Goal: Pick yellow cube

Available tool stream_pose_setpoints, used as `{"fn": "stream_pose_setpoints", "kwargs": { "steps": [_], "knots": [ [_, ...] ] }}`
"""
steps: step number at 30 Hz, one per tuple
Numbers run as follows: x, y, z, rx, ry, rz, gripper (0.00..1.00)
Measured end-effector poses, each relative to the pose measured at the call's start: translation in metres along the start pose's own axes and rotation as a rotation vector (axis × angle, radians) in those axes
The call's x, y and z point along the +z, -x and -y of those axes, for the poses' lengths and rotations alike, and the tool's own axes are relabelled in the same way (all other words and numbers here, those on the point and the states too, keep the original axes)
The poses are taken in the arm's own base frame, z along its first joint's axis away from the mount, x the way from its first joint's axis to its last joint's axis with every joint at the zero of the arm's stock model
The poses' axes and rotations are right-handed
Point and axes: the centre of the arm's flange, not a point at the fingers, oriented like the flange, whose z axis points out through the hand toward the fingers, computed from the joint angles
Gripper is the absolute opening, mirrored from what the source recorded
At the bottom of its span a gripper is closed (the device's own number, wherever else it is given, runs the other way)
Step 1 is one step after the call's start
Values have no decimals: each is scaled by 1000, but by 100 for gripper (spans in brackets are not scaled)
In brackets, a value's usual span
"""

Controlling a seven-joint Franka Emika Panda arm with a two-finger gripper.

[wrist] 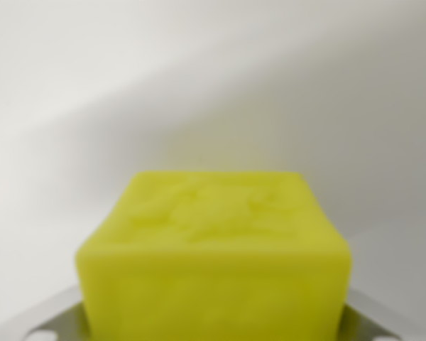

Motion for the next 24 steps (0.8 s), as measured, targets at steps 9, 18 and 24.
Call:
{"fn": "stream_pose_setpoints", "kwargs": {
  "steps": [9,18,24],
  "knots": [
    [-15,0,0,0,0,0,0],
    [-30,0,0,0,0,0,0],
    [-40,0,0,0,0,0,0]
  ]
}}
